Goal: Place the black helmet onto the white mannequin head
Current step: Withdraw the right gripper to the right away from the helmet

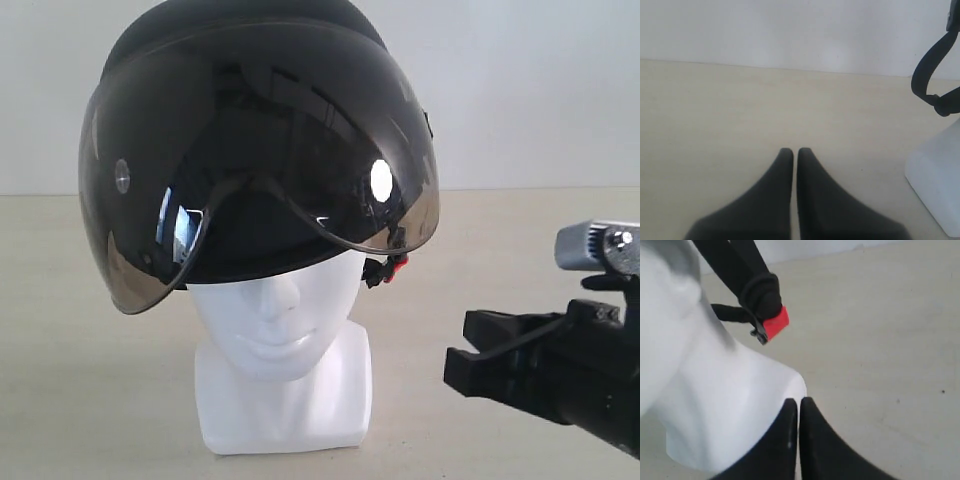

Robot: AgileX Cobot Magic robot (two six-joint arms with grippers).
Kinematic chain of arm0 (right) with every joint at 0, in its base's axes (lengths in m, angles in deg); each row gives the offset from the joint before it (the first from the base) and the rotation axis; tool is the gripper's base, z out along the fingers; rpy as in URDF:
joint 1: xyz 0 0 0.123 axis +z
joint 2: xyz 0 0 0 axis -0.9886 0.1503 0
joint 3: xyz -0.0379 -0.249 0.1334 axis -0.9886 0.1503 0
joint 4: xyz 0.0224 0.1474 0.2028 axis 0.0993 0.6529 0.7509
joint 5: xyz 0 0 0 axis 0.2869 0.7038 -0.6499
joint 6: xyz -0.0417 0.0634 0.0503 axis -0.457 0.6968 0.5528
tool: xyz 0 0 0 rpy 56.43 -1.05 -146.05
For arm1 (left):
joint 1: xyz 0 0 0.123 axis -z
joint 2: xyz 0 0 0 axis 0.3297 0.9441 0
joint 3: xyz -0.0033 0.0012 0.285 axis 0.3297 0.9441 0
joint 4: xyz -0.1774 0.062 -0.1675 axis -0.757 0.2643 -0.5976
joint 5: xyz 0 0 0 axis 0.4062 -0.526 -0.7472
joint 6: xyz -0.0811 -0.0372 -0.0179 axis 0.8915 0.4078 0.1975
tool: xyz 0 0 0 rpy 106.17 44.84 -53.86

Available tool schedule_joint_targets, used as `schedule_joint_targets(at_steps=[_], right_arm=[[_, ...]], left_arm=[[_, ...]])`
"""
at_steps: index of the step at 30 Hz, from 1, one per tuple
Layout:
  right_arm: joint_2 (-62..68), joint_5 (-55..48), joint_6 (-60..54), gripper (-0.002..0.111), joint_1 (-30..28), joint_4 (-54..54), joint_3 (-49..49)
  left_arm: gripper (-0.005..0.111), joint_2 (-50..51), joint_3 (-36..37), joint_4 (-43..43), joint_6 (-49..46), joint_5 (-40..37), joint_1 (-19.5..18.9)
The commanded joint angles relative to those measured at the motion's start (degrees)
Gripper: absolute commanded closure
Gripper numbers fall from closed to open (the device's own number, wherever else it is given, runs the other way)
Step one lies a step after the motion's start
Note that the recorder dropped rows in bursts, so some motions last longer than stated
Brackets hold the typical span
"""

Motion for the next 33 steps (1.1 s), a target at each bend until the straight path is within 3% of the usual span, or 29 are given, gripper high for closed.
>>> schedule_joint_targets(at_steps=[1,4,6,9,16,21,25,33], right_arm=[[-7.01,-7.30,-18.38,0.108,-0.29,9.33,-3.90],[-10.21,-18.14,-35.79,0.108,-0.29,20.98,-8.71],[-11.36,-24.58,-40.80,0.108,-0.29,26.10,-11.16],[-12.01,-26.88,-41.21,0.108,-0.29,24.28,-13.65],[-12.01,-14.09,-46.10,0.108,-0.29,20.79,-14.23],[-12.01,-14.96,-56.16,0.108,-0.29,20.66,-14.23],[-12.01,-15.69,-56.72,0.108,-0.29,20.66,-14.23],[-11.88,-35.57,-61.16,0.108,-0.29,17.76,-14.00]], left_arm=[[0.102,-0.22,0.21,-0.53,-0.10,0.06,-0.11],[0.102,-0.22,0.21,-0.53,-0.10,0.06,-0.11],[0.102,-0.22,0.21,-0.53,-0.10,0.06,-0.11],[0.102,-0.22,0.21,-0.53,-0.10,0.06,-0.11],[0.102,-0.22,0.21,-0.53,-0.10,0.06,-0.11],[0.102,-0.22,0.21,-0.53,-0.10,0.06,-0.11],[0.102,-0.22,0.21,-0.53,-0.10,0.06,-0.11],[0.102,-0.22,0.21,-0.53,-0.10,0.06,-0.11]])
